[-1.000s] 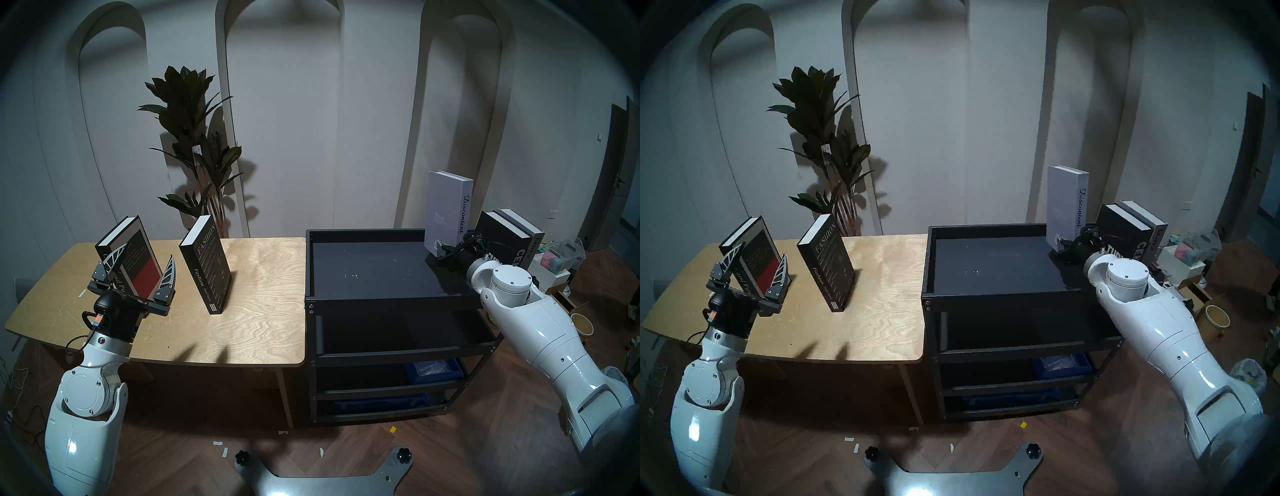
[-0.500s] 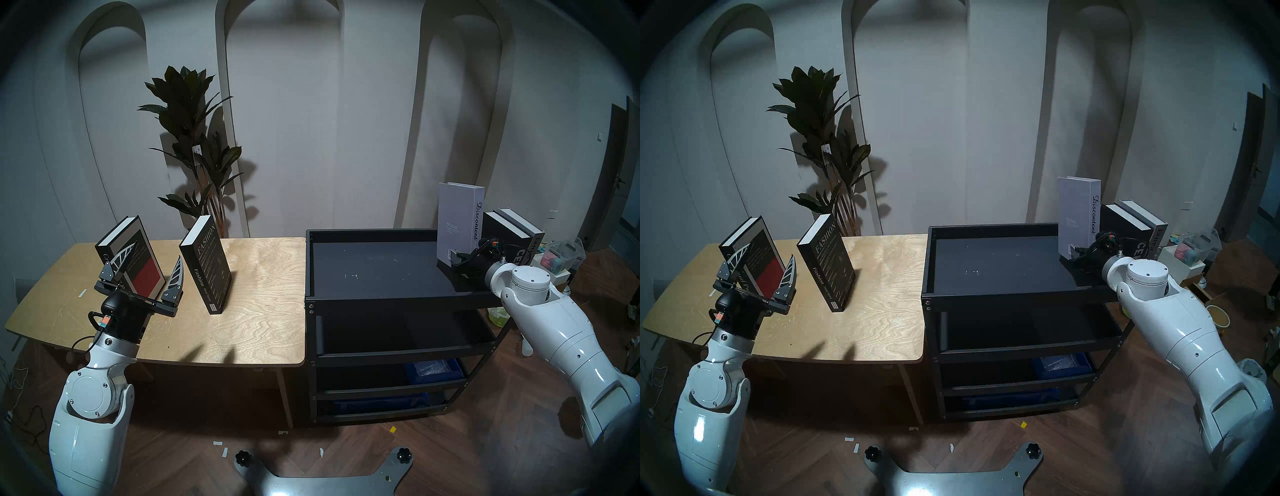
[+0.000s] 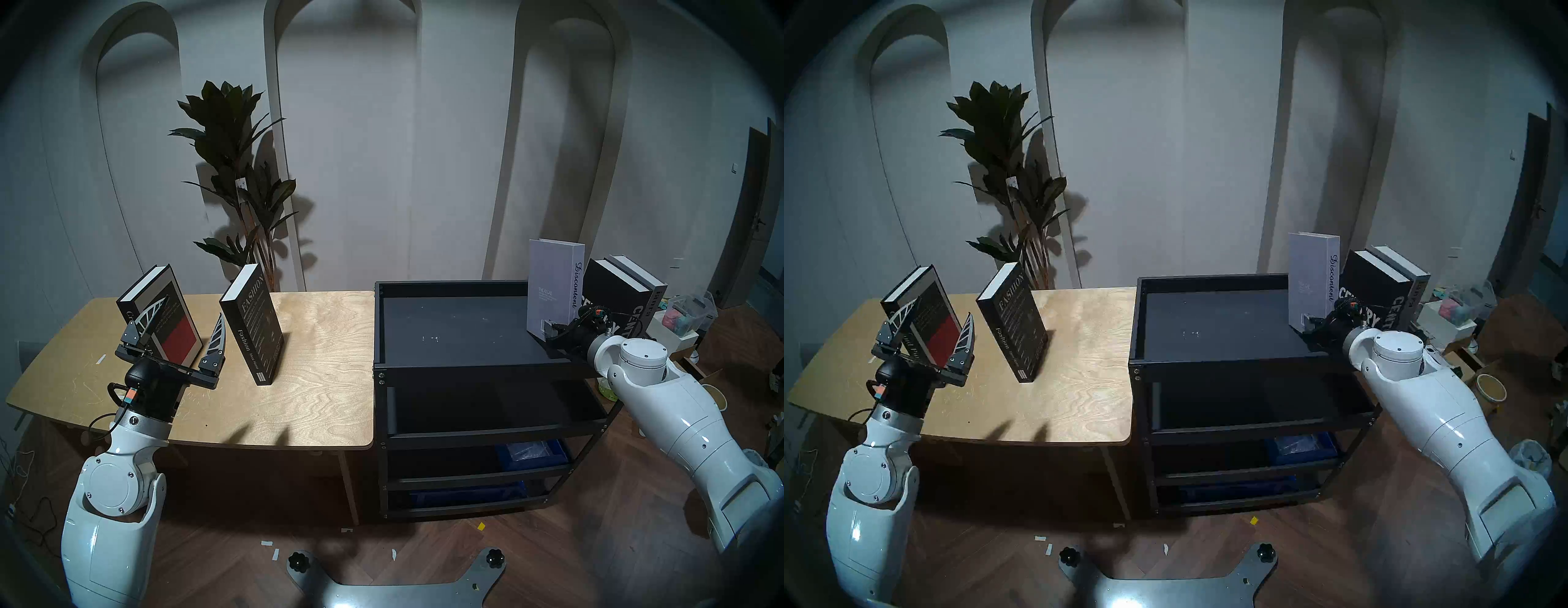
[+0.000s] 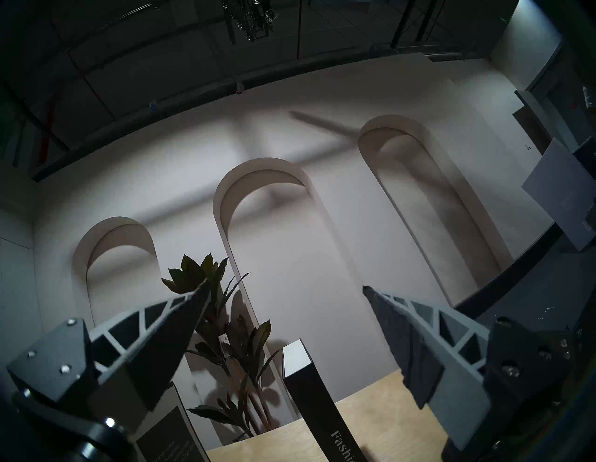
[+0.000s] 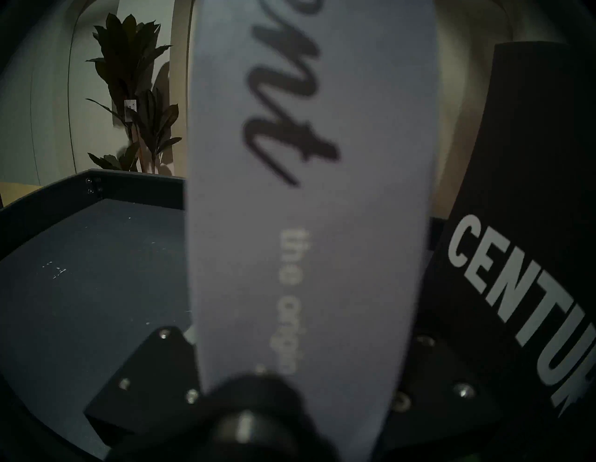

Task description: Move the books from the display table onto the shelf, standing them upright with spines facing out and tallest at one end

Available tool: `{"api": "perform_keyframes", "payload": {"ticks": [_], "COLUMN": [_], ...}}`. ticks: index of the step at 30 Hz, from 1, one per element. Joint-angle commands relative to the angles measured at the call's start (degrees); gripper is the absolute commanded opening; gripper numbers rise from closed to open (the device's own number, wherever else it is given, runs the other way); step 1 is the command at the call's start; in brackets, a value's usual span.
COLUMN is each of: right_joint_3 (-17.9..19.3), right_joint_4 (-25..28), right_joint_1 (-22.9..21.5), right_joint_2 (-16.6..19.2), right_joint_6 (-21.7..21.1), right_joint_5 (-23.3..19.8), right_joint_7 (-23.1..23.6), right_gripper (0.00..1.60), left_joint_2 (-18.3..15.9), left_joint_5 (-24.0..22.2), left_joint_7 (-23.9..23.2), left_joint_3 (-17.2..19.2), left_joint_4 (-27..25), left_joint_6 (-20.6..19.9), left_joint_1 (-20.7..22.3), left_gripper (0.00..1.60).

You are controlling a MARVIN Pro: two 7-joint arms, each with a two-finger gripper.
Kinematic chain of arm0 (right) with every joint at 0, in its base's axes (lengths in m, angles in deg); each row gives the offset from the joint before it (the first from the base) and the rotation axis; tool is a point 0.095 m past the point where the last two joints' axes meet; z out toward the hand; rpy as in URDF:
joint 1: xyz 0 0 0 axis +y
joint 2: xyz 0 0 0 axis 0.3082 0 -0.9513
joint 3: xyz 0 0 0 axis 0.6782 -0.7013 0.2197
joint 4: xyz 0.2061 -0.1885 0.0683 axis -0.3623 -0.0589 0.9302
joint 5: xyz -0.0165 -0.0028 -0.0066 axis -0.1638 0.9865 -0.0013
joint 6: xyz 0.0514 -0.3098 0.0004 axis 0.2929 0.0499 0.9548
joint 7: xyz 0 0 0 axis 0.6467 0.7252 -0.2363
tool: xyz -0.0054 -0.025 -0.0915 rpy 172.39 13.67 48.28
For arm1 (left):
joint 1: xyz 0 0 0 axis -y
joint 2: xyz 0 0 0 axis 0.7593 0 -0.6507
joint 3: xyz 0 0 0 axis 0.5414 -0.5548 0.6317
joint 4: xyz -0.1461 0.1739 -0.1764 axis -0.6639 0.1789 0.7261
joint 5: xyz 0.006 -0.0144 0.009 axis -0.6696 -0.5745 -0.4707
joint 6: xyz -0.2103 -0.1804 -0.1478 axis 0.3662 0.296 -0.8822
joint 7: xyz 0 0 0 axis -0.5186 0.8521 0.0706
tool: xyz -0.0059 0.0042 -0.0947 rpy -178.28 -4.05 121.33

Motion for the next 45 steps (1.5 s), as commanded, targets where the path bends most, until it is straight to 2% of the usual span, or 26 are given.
{"api": "perform_keyframes", "payload": {"ticks": [1,9,22,23,24,25,26,31,33,37,38,39,45], "right_joint_3": [-0.6,-1.3,0.4,0.6,0.6,0.7,0.8,1.0,1.0,0.9,0.8,0.8,0.5], "right_joint_4": [-1.3,-2.2,0.2,0.5,0.5,0.6,0.8,1.2,1.2,1.1,1.0,0.9,0.8], "right_joint_1": [-1.9,-2.6,0.7,1.2,1.2,1.4,1.7,2.1,2.1,1.7,1.6,1.5,0.8], "right_joint_2": [-0.9,-1.4,-0.2,0.0,0.0,0.0,0.1,0.3,0.3,0.2,0.2,0.2,0.0], "right_joint_6": [1.1,1.1,0.2,0.1,0.1,0.1,0.1,0.0,0.0,0.1,0.1,0.1,0.3], "right_joint_5": [1.1,1.9,-0.1,-0.4,-0.4,-0.5,-0.6,-0.9,-0.9,-0.9,-0.9,-0.8,-0.6], "right_joint_7": [-0.1,-0.3,-2.2,-2.4,-2.4,-2.5,-2.7,-3.1,-3.2,-3.1,-3.1,-3.0,-3.0], "right_gripper": [0.0,0.0,0.0,0.42,0.42,0.68,0.73,0.78,0.99,1.17,1.51,1.57,1.57], "left_joint_2": [-0.3,-0.6,-1.3,-1.4,-1.4,-1.5,-1.5,-1.6,-1.6,-1.5,-1.5,-1.5,-1.4], "left_joint_5": [-0.5,-0.9,-1.7,-1.7,-1.7,-1.7,-1.7,-1.7,-1.6,-1.6,-1.5,-1.5,-1.3], "left_joint_7": [-0.3,-0.5,-1.4,-1.5,-1.5,-1.6,-1.7,-1.9,-1.9,-2.0,-2.0,-2.0,-1.9], "left_joint_3": [0.3,0.5,1.0,1.0,1.0,0.9,0.9,0.8,0.7,0.6,0.5,0.5,0.2], "left_joint_4": [-1.0,-1.0,-0.5,-0.5,-0.5,-0.5,-0.5,-0.5,-0.4,-0.3,-0.3,-0.3,-0.2], "left_joint_6": [0.5,0.7,0.6,0.5,0.5,0.4,0.4,0.2,0.1,0.0,0.0,0.0,-0.2], "left_joint_1": [0.0,-0.2,0.4,0.7,0.7,0.7,0.9,1.2,1.4,1.7,1.8,1.8,2.0], "left_gripper": [1.6,1.6,1.6,1.6,1.6,1.6,1.6,1.6,1.6,1.6,1.6,1.6,1.6]}}
